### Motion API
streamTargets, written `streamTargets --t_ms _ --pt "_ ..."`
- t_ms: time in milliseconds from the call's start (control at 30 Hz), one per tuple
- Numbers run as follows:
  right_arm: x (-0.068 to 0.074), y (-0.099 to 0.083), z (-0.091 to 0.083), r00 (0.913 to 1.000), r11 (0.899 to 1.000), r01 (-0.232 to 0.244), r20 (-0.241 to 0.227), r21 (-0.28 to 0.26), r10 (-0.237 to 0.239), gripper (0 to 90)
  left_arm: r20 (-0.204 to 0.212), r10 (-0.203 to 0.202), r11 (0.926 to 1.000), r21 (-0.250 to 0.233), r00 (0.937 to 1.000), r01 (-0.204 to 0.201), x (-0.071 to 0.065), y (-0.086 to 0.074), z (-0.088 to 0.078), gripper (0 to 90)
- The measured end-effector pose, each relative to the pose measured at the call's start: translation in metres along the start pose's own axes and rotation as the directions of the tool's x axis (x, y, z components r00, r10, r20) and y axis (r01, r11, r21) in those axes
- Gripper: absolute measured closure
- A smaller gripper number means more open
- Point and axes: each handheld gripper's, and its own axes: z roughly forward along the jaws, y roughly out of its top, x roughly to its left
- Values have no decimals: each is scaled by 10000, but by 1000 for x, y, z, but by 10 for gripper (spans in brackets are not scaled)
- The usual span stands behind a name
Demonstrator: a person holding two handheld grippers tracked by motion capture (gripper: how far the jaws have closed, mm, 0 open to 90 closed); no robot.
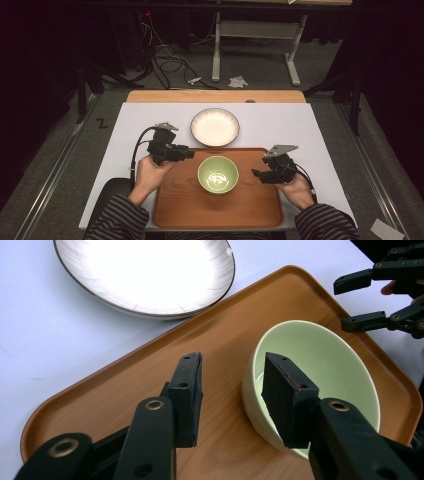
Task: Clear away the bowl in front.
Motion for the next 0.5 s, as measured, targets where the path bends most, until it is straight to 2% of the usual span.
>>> streamTargets --t_ms 233,500 --pt "0 0 -1 10000 10000 -27 43 30 27 405 -301 32 9999 -113 9995 -35 8 -2 1 592" --pt "0 0 -1 10000 10000 -24 38 34 24 405 -608 -221 9995 -255 9979 206 17 -3 5 584"
